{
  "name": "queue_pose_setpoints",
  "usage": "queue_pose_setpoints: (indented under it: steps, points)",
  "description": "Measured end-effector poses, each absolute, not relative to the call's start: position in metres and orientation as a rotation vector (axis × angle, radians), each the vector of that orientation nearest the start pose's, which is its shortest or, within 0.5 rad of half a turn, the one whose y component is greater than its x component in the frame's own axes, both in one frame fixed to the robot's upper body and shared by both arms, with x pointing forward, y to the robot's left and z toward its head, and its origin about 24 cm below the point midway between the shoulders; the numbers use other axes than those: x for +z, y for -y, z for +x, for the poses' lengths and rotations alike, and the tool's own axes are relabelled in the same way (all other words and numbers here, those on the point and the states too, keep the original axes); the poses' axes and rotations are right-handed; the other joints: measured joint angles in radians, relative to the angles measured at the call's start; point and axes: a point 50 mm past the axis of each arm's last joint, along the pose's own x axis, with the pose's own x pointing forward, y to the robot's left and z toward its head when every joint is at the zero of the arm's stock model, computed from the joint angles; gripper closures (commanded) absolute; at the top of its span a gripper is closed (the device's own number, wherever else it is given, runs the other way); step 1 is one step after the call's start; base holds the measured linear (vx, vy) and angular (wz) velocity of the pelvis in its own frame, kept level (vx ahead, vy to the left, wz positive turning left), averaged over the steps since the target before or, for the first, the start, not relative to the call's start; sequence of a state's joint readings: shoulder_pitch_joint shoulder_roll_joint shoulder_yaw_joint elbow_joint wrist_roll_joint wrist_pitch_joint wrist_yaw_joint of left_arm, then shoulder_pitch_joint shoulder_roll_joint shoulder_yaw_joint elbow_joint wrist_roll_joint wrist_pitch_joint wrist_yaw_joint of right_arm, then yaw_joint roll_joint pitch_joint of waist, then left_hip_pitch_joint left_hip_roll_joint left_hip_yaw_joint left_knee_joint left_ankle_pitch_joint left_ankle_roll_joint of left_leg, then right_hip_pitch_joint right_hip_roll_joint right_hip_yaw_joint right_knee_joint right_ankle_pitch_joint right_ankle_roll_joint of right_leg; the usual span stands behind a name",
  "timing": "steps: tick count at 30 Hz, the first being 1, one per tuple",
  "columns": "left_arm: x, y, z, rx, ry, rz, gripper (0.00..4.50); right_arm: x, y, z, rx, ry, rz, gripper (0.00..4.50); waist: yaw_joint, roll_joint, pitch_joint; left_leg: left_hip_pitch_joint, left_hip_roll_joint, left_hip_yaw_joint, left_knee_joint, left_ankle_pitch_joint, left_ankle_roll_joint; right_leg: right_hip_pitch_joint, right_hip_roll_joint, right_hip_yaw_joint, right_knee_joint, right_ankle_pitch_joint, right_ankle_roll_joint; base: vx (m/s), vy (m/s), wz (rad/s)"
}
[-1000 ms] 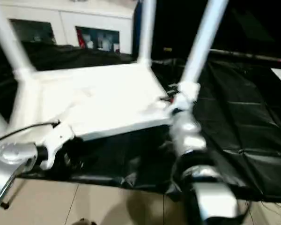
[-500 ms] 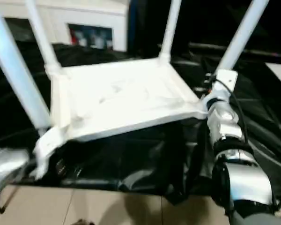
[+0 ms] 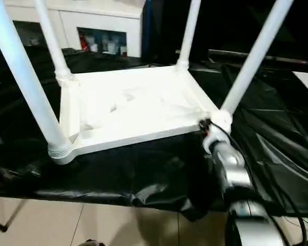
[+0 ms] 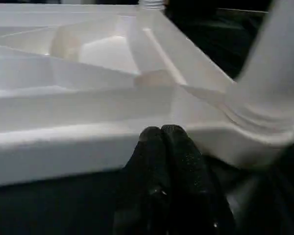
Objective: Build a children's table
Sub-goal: Move table base, then rotate table base
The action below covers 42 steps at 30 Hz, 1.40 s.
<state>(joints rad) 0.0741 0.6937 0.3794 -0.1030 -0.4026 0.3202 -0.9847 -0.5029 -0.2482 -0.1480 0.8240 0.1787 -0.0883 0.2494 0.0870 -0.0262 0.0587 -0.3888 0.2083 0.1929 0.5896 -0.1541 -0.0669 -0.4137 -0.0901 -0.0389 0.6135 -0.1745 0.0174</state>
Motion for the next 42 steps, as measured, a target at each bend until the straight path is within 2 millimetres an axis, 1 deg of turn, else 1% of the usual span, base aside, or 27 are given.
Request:
queue_pose_setpoints:
  steps: [3, 6, 9, 10, 11, 12, 16, 19, 20, 23, 25, 27, 30, 34, 36, 37, 40, 42]
  points:
    - [0.119, -0.299, 0.218, -0.623, -0.188, 0.179, 0.00, 0.017, 0.214, 0.327, 0.078, -0.227, 0.060, 4.24, -0.001, 0.002, 0.001, 0.004, 0.000, -0.003, -0.001, 0.000, 0.000, 0.001, 0.000, -0.001, 0.000, 0.000, 0.000, 0.000, 0.000, 0.00]
    - [0.124, -0.303, 0.222, -0.599, -0.163, 0.177, 0.00, 0.019, 0.214, 0.327, 0.081, -0.239, 0.063, 3.93, -0.003, 0.004, 0.002, 0.005, -0.001, -0.005, -0.001, 0.000, 0.000, -0.001, 0.001, -0.002, 0.000, 0.000, 0.000, 0.000, 0.000, 0.00]
    - [0.126, -0.303, 0.225, -0.576, -0.145, 0.169, 0.00, 0.021, 0.213, 0.327, 0.087, -0.241, 0.061, 3.74, -0.003, 0.004, 0.002, 0.006, -0.002, -0.009, -0.001, 0.000, 0.000, -0.001, 0.001, -0.003, -0.001, 0.000, 0.000, 0.000, 0.000, 0.00]
    - [0.127, -0.302, 0.227, -0.566, -0.134, 0.165, 0.00, 0.020, 0.213, 0.327, 0.089, -0.252, 0.058, 3.57, -0.003, 0.004, 0.002, 0.006, -0.002, -0.009, -0.001, 0.000, 0.000, -0.002, 0.001, -0.002, -0.001, 0.000, 0.000, 0.000, 0.000, 0.00]
    - [0.128, -0.299, 0.234, -0.547, -0.106, 0.155, 0.00, 0.018, 0.212, 0.326, 0.097, -0.277, 0.048, 3.57, 0.000, 0.004, 0.002, 0.006, -0.002, -0.009, -0.001, 0.000, 0.000, -0.001, 0.002, -0.002, -0.001, 0.000, 0.000, 0.000, 0.000, 0.00]
    - [0.130, -0.296, 0.240, -0.531, -0.086, 0.149, 0.00, 0.016, 0.209, 0.326, 0.109, -0.298, 0.039, 3.38, 0.002, 0.004, 0.002, 0.006, -0.002, -0.009, -0.001, 0.000, 0.000, -0.001, 0.002, -0.002, -0.001, 0.000, 0.000, 0.000, 0.000, 0.00]
    - [0.128, -0.279, 0.256, -0.531, -0.066, 0.138, 0.00, 0.010, 0.192, 0.326, 0.172, -0.347, 0.019, 3.35, 0.001, 0.006, 0.004, 0.005, -0.003, -0.010, 0.000, 0.000, 0.000, -0.001, 0.001, -0.001, -0.001, 0.000, 0.000, 0.000, 0.000, 0.00]
    - [0.126, -0.256, 0.268, -0.586, -0.018, 0.061, 0.00, 0.010, 0.187, 0.331, 0.183, -0.362, 0.007, 3.35, 0.001, 0.007, 0.004, 0.005, -0.003, -0.010, 0.000, 0.000, 0.000, -0.001, 0.001, -0.001, -0.001, 0.001, -0.002, 0.000, 0.000, 0.00]
    - [0.126, -0.252, 0.269, -0.598, -0.017, 0.049, 0.00, 0.013, 0.183, 0.334, 0.191, -0.355, 0.008, 3.35, 0.000, 0.008, 0.004, 0.005, -0.003, -0.010, 0.000, 0.000, 0.000, -0.001, 0.001, -0.002, -0.001, 0.002, -0.003, 0.000, 0.000, 0.00]
    - [0.129, -0.238, 0.273, -0.669, -0.001, -0.021, 0.00, 0.010, 0.182, 0.339, 0.172, -0.389, -0.005, 3.35, 0.002, 0.009, 0.005, 0.005, -0.003, -0.010, 0.001, 0.000, -0.001, -0.001, 0.001, -0.002, 0.000, 0.007, -0.006, 0.000, 0.000, 0.00]
    - [0.130, -0.227, 0.271, -0.747, -0.008, -0.051, 0.00, 0.008, 0.177, 0.341, 0.175, -0.398, 0.001, 3.35, 0.004, 0.010, 0.005, 0.005, -0.003, -0.010, 0.000, 0.000, -0.001, -0.001, 0.001, -0.002, 0.001, 0.007, -0.007, 0.000, 0.000, 0.00]
    - [0.132, -0.215, 0.265, -0.868, -0.037, -0.111, 0.00, 0.008, 0.169, 0.345, 0.182, -0.404, 0.007, 3.35, 0.003, 0.013, 0.005, 0.004, -0.003, -0.010, 0.001, 0.001, -0.001, -0.002, 0.001, -0.002, 0.002, 0.010, -0.011, 0.000, 0.000, 0.00]
    - [0.135, -0.195, 0.256, -1.037, -0.068, -0.178, 0.00, 0.011, 0.168, 0.350, 0.170, -0.409, 0.000, 3.35, 0.001, 0.015, 0.005, 0.004, -0.002, -0.009, 0.001, 0.001, -0.002, -0.002, 0.002, -0.002, 0.002, 0.011, -0.012, 0.000, 0.000, 0.00]
    - [0.137, -0.176, 0.251, -1.169, -0.102, -0.199, 0.00, 0.013, 0.163, 0.355, 0.175, -0.416, -0.007, 3.35, -0.004, 0.015, 0.004, 0.004, -0.002, -0.009, 0.001, 0.001, -0.002, -0.003, 0.003, -0.001, 0.002, 0.010, -0.011, 0.000, 0.000, 0.00]
    - [0.140, -0.159, 0.253, -1.239, -0.094, -0.208, 0.00, 0.012, 0.158, 0.357, 0.188, -0.428, -0.017, 3.35, -0.004, 0.014, 0.004, 0.004, -0.002, -0.009, 0.001, 0.001, -0.002, -0.003, 0.003, -0.001, 0.002, 0.010, -0.011, 0.000, 0.000, 0.00]
    - [0.141, -0.151, 0.255, -1.268, -0.089, -0.209, 0.00, 0.013, 0.155, 0.358, 0.193, -0.428, -0.019, 3.35, -0.005, 0.014, 0.004, 0.004, -0.002, -0.009, 0.001, 0.001, -0.002, -0.003, 0.003, -0.001, 0.002, 0.010, -0.011, 0.000, 0.000, 0.00]
    - [0.146, -0.117, 0.261, -1.376, -0.064, -0.202, 0.00, 0.015, 0.145, 0.361, 0.217, -0.430, -0.021, 3.35, -0.012, 0.014, 0.005, 0.004, -0.002, -0.008, 0.002, 0.001, -0.002, -0.003, 0.002, -0.001, 0.002, 0.011, -0.012, 0.000, 0.000, 0.00]
    - [0.147, -0.101, 0.265, -1.414, -0.054, -0.187, 0.00, 0.017, 0.133, 0.363, 0.245, -0.424, -0.019, 3.35, -0.027, 0.014, 0.005, 0.004, -0.002, -0.009, 0.002, 0.001, -0.002, -0.005, 0.002, -0.001, 0.002, 0.012, -0.011, 0.000, 0.000, 0.00]
